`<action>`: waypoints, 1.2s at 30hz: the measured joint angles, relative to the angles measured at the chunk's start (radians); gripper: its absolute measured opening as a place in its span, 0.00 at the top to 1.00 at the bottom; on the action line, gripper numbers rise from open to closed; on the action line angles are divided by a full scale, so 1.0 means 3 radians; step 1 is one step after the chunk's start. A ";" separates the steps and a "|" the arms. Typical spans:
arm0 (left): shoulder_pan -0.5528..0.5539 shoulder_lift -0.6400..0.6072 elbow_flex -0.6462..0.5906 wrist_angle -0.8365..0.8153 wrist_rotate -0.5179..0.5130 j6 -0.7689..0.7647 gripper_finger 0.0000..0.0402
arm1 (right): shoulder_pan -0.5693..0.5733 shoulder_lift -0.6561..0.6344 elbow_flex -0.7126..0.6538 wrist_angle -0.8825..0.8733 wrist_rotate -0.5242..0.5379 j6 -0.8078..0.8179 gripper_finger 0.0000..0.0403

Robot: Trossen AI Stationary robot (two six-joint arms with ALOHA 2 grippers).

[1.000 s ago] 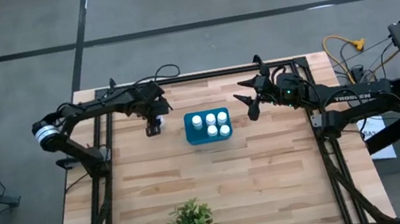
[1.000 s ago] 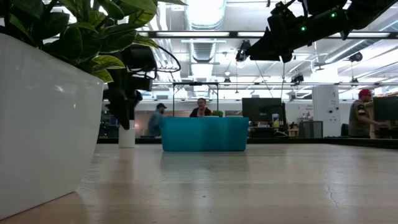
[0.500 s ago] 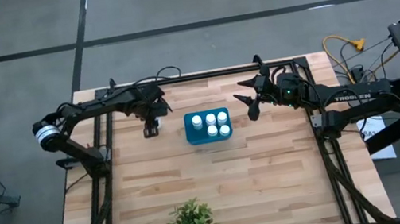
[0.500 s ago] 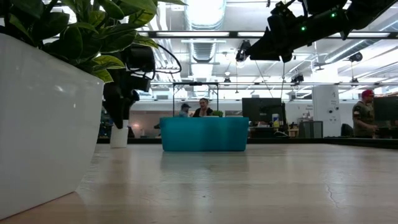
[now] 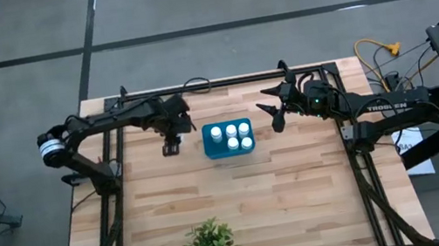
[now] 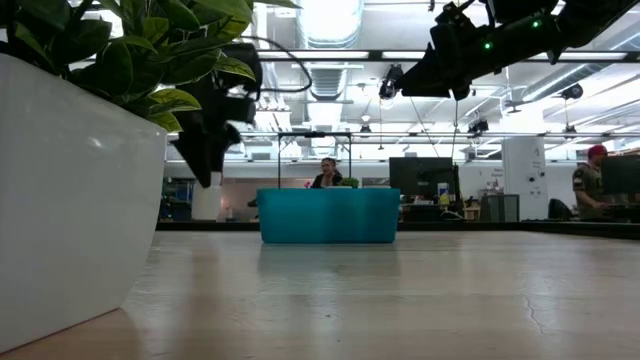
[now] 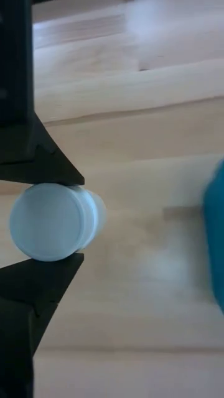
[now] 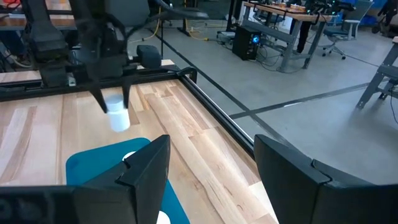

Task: Pick and place pill bottles into a basket
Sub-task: Put the white medicine bottle into the blue bin

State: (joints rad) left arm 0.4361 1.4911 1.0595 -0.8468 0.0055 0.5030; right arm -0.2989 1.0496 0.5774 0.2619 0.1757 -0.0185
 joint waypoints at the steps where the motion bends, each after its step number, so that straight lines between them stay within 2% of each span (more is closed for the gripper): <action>1: -0.0038 -0.0005 0.0041 -0.0043 -0.0001 -0.0004 0.64 | 0.0000 0.0000 0.0000 0.0000 0.0000 0.0000 0.44; 8: -0.0303 -0.0018 0.0347 -0.0237 0.0000 -0.0091 0.64 | 0.0000 0.0000 0.0000 0.0000 0.0000 0.0000 0.44; 20: -0.0810 -0.0021 0.0737 -0.0240 0.0025 -0.0181 0.64 | 0.0000 0.0000 0.0000 -0.0001 0.0000 0.0000 0.44; 31: -0.0882 0.0004 0.0792 0.0004 0.0056 -0.0261 0.64 | -0.0001 0.0000 0.0000 -0.0001 0.0000 0.0000 0.44; 36: -0.0891 0.0153 0.0819 0.0061 0.0155 -0.0251 0.64 | -0.0001 0.0000 0.0000 -0.0001 0.0000 0.0001 0.44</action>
State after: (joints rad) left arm 0.1688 1.5368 1.3053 -0.8284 0.0520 0.4278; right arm -0.2993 1.0496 0.5774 0.2615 0.1757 -0.0181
